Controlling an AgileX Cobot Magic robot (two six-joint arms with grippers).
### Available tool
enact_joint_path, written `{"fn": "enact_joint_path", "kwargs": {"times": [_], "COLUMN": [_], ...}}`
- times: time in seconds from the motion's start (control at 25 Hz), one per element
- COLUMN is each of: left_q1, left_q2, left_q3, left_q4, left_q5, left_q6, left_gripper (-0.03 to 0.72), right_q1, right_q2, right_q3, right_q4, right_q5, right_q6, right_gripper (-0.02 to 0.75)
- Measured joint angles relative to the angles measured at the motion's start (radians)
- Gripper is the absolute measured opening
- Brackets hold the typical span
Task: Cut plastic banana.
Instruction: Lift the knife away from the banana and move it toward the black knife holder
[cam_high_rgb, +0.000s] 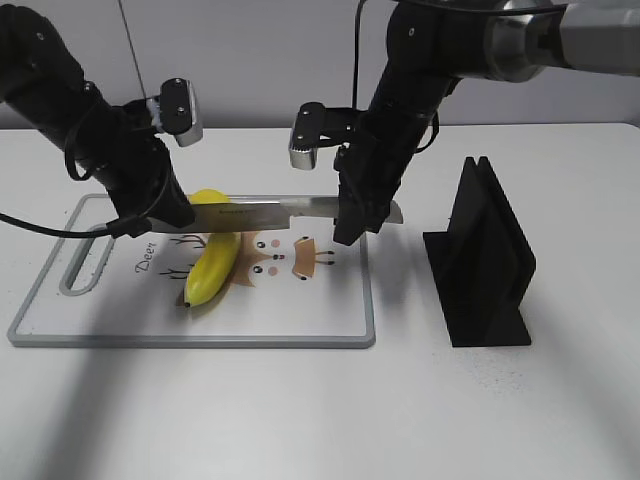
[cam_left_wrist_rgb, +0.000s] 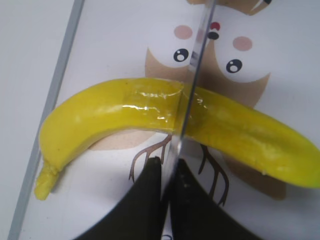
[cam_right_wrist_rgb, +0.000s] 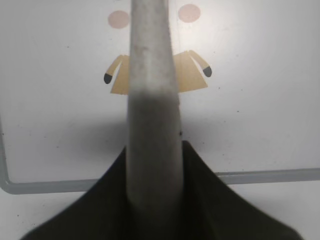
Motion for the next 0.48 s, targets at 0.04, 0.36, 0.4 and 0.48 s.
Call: {"fn": "enact_joint_path", "kwargs": {"times": [0.04, 0.36, 0.4, 0.48], "left_q1": [0.000, 0.000, 0.000, 0.000], "left_q2": [0.000, 0.000, 0.001, 0.001], "left_q3": [0.000, 0.000, 0.000, 0.000], "left_q4": [0.000, -0.001, -0.001, -0.002], "left_q5": [0.000, 0.000, 0.000, 0.000], "left_q6": [0.000, 0.000, 0.000, 0.000], "left_gripper": [0.023, 0.023, 0.023, 0.023], "right_q1": [0.000, 0.000, 0.000, 0.000], "right_q2": [0.000, 0.002, 0.002, 0.002], "right_q3": [0.000, 0.000, 0.000, 0.000], "right_q4": [0.000, -0.001, -0.001, -0.001], "right_q5": [-0.001, -0.004, -0.004, -0.004], "right_q6": [0.000, 0.000, 0.000, 0.000], "right_gripper": [0.198, 0.198, 0.198, 0.198]}}
